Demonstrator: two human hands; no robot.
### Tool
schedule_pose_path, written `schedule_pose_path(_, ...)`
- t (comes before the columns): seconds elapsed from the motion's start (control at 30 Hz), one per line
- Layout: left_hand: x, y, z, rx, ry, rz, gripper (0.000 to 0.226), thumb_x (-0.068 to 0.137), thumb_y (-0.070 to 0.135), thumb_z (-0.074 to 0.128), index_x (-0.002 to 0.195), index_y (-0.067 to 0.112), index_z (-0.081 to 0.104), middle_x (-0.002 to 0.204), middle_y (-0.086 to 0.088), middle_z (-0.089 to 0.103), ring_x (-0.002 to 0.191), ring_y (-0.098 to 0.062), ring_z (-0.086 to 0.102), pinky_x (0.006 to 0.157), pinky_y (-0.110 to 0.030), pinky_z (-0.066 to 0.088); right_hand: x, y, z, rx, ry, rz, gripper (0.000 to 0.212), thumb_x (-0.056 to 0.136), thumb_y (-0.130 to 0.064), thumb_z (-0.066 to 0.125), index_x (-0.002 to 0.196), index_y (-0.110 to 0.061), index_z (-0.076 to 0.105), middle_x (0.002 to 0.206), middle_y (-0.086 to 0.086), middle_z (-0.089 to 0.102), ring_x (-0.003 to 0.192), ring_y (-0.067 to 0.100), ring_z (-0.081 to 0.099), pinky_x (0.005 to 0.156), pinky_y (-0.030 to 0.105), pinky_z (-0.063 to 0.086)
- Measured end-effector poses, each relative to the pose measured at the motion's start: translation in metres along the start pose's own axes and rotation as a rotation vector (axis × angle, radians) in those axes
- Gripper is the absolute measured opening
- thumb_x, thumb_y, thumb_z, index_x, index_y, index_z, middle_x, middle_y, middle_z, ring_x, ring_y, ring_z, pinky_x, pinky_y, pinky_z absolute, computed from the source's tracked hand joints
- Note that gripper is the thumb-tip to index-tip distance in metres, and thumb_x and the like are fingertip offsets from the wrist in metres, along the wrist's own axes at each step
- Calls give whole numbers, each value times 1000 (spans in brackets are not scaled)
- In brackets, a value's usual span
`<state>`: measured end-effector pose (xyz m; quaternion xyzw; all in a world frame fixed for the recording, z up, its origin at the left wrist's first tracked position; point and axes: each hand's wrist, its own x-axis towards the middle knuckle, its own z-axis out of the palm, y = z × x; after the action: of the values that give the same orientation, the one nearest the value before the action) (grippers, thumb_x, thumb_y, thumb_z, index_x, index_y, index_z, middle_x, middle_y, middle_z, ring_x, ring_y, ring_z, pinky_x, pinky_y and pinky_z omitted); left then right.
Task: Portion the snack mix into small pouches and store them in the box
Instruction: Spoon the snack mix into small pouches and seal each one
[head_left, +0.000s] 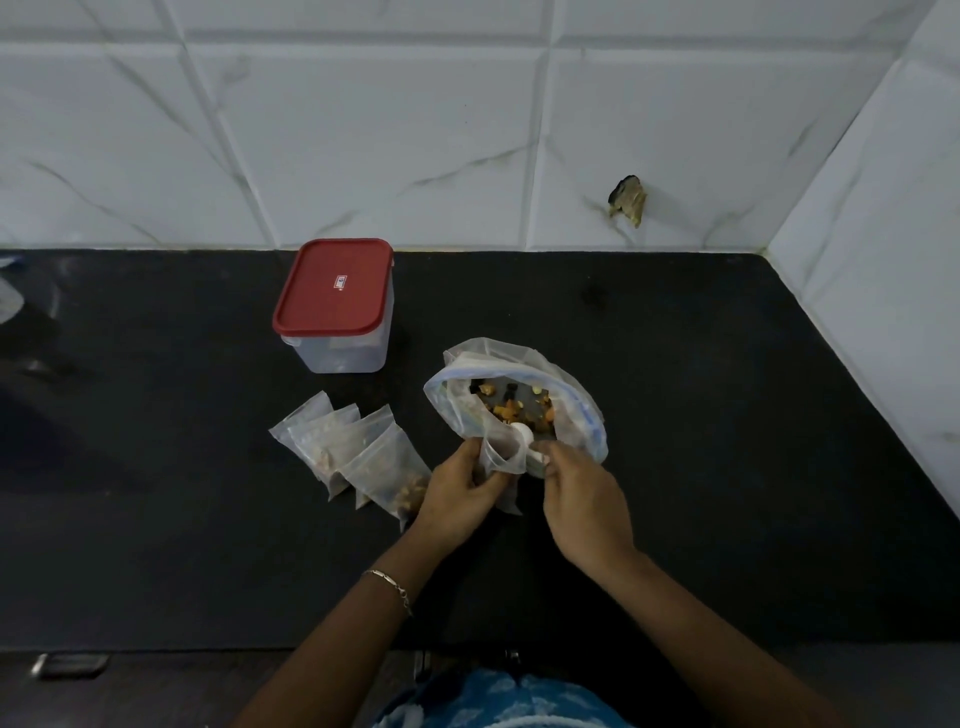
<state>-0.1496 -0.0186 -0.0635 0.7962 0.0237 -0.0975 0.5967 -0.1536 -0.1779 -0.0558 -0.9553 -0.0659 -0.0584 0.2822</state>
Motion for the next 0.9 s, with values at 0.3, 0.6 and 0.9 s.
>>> schedule_pose_path(0.3, -2, 3, 10, -133, -142, -13, 35, 92, 27, 61, 118, 44, 46, 119, 19, 59, 111, 5, 55, 91, -19, 47, 30, 34, -19, 1035, -215, 756, 23, 100, -8, 44, 108, -12, 65, 75, 5, 55, 44, 7, 36, 37, 16, 29)
schedule_pose_path(0.6, 0, 4, 7, -168, -140, -30, 35, 92, 22, 61, 115, 44, 48, 121, 16, 59, 115, 0, 55, 95, -23, 47, 55, 46, -27, 1057, -302, 818, 26, 100, -11, 42, 110, -10, 66, 76, 5, 56, 44, 7, 37, 42, 19, 28)
schedule_pose_path(0.9, -1, 2, 8, -135, -165, -53, 32, 93, 23, 60, 115, 43, 49, 120, 15, 60, 113, 1, 56, 92, -22, 47, 52, 43, -32, 765, -342, 560, 27, 101, -9, 43, 109, -19, 67, 76, 5, 57, 46, 7, 40, 44, 19, 33)
